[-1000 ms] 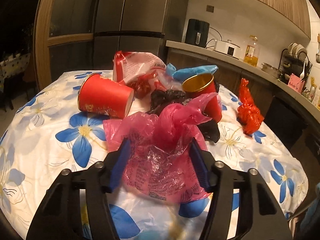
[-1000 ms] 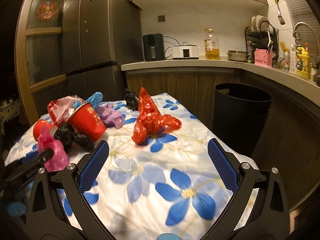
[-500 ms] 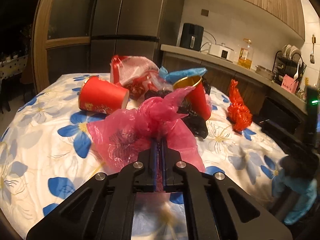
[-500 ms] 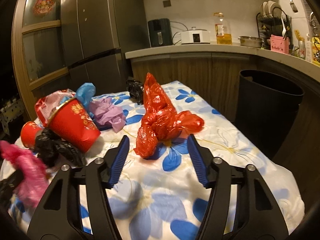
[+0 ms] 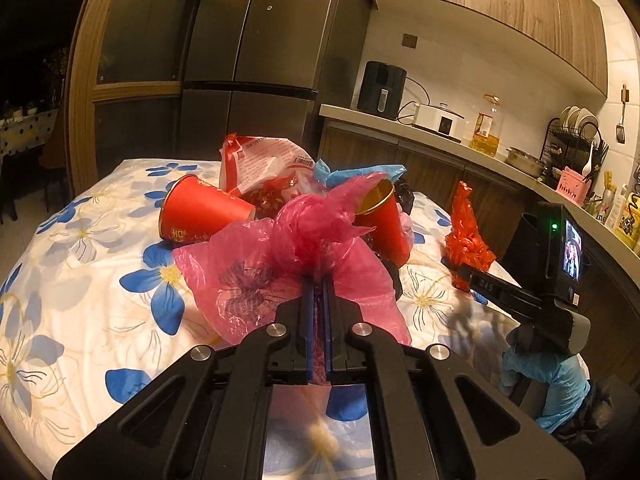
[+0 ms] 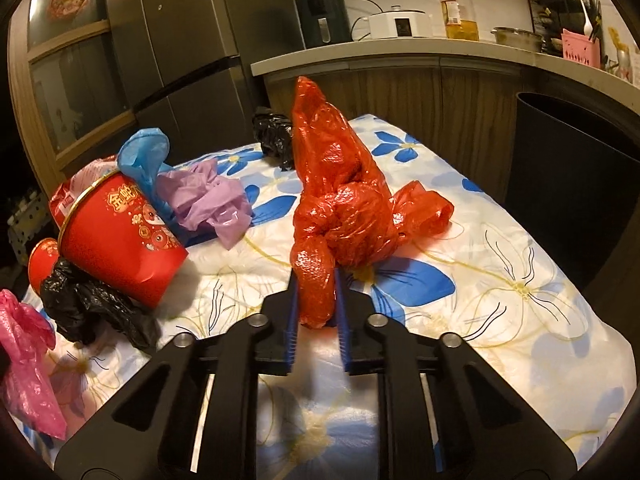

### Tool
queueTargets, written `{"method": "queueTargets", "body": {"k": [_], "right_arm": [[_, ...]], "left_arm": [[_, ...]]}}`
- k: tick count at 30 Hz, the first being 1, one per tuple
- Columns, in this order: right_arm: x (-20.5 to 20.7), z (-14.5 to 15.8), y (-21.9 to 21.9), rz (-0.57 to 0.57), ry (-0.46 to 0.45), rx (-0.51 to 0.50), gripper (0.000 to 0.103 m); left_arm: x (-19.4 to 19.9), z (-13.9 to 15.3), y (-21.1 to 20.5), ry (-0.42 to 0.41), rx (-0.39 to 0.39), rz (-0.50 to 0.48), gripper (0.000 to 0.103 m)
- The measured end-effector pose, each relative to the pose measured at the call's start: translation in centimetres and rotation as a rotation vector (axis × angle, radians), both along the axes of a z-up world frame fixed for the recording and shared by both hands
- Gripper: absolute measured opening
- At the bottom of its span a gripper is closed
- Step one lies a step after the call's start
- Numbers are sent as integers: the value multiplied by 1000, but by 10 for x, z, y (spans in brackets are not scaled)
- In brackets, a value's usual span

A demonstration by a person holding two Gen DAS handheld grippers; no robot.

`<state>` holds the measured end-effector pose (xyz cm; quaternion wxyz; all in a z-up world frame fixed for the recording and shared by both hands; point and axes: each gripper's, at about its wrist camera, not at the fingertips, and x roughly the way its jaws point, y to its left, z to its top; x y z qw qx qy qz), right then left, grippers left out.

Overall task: Collect trash
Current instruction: 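Lift both bags and carry them over the black trash bin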

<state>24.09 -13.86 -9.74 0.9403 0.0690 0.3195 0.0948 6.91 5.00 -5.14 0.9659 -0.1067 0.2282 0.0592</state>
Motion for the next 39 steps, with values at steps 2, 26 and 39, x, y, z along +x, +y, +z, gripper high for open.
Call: {"method": "queueTargets", "body": {"k": [2, 26, 39], "right_arm": [[-4, 4, -1, 6, -20, -4, 10], [-81, 78, -100, -101, -205, -26, 8], [-78, 96, -161, -227, -242, -62, 8]], "left_arm": [[0, 3, -1, -8, 5, -5, 3], [59, 53, -112, -117, 101, -240, 3], [106, 77, -189, -179, 136, -386, 3]]}}
